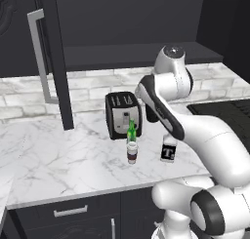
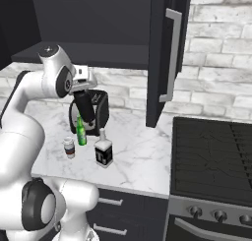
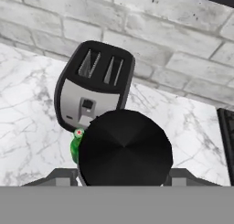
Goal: Sort all alcoholic drinks to one cabinet, and non-alcoholic drinks to the other.
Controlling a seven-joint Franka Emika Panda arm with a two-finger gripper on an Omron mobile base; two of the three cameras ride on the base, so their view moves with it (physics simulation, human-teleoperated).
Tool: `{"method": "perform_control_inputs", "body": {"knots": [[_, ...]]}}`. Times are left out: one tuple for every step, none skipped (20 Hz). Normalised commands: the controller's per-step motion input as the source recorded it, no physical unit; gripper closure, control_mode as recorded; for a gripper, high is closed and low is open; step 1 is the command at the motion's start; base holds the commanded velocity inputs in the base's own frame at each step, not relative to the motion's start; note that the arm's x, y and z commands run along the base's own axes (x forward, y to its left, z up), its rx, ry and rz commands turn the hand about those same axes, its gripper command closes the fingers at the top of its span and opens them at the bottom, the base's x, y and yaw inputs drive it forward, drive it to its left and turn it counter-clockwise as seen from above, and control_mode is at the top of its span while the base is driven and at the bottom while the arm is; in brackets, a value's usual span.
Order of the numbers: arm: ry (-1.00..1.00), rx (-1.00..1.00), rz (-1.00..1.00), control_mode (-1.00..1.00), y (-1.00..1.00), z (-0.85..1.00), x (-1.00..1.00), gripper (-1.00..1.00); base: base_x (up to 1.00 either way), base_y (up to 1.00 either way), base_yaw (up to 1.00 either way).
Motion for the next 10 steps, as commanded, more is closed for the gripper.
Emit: {"method": "perform_control_inputs", "body": {"knots": [[0.00,0.00,0.00,-1.00,0.00,0.55,-0.01,1.00,0.00,0.00,0.00],[0.00,0.00,0.00,-1.00,0.00,0.50,-0.03,1.00,0.00,0.00,0.00],[0.00,0.00,0.00,-1.00,0.00,0.49,-0.05,1.00,0.00,0.00,0.00],[0.00,0.00,0.00,-1.00,0.00,0.46,-0.04,1.00,0.00,0.00,0.00],[0.00,0.00,0.00,-1.00,-0.03,0.46,-0.04,1.00,0.00,0.00,0.00],[0.00,0.01,0.00,-1.00,-0.04,0.47,-0.05,1.00,0.00,0.00,0.00],[0.00,0.02,0.00,-1.00,-0.04,0.46,-0.03,1.00,0.00,0.00,0.00],[0.00,0.01,-0.01,-1.00,-0.03,0.45,-0.02,1.00,0.00,0.00,0.00],[0.00,0.01,-0.01,-1.00,-0.03,0.43,-0.01,1.00,0.00,0.00,0.00],[0.00,0.00,-0.02,-1.00,-0.01,0.40,-0.01,1.00,0.00,0.00,0.00]]}}
